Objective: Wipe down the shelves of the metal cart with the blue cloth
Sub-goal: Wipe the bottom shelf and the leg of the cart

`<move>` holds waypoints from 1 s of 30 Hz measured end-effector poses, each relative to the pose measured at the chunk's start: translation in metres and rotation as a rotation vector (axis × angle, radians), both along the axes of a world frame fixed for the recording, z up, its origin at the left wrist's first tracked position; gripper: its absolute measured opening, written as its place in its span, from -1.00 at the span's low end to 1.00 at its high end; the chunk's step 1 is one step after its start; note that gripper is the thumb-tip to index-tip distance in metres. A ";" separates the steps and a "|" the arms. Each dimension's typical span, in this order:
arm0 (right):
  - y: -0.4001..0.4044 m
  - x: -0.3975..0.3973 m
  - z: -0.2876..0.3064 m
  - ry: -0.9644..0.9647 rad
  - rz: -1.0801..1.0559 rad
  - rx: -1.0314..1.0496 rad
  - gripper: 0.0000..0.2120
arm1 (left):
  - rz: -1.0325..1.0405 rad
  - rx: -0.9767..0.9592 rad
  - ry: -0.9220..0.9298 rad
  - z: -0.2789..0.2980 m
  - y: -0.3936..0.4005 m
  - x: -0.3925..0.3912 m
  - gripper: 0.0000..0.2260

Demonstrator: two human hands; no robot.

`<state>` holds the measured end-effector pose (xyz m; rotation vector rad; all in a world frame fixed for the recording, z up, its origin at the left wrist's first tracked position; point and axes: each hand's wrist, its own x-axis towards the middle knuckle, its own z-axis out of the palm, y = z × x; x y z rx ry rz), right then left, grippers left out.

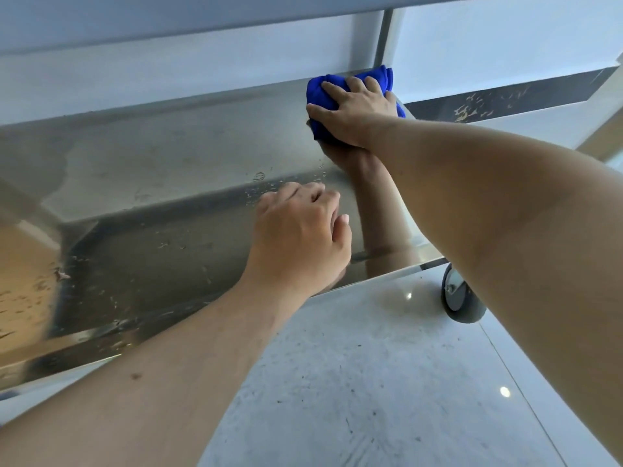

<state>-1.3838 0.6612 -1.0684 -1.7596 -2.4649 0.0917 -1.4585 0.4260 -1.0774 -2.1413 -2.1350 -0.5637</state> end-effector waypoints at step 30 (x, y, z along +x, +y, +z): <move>-0.206 0.061 -0.007 0.036 -0.100 -0.060 -0.40 | 0.045 -0.028 -0.080 0.012 -0.003 0.004 -0.81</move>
